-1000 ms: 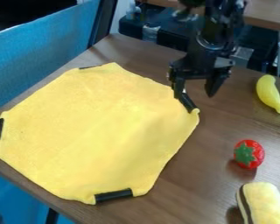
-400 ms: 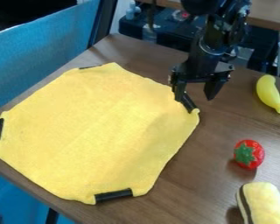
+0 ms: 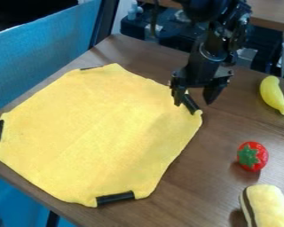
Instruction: Fold the cloth from the right to the left
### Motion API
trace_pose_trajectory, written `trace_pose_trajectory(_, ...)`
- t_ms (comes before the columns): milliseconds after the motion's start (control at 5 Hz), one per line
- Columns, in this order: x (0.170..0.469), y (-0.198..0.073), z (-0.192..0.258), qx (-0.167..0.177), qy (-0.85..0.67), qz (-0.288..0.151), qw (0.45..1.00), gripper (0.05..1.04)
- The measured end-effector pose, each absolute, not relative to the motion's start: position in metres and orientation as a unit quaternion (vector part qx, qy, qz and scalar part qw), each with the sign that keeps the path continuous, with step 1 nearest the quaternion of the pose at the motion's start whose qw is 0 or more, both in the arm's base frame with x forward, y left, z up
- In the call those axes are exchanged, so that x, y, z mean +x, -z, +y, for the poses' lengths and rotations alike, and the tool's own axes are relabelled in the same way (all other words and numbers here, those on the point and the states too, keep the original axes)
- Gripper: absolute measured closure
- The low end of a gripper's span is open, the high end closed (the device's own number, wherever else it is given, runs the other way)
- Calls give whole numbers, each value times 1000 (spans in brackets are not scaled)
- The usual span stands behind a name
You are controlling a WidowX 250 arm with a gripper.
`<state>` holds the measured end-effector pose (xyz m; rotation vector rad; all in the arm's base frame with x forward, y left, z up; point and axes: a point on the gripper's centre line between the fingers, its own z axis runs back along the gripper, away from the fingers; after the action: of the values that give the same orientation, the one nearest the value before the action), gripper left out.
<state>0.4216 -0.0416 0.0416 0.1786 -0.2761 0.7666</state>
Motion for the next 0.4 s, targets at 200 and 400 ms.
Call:
trace_pose_trajectory(200, 420, -36, -41, 92, -375, -131, 913, 136)
trace_pose_trajectory(400, 419, -29, -39, 94, -380, -129, 911, 431)
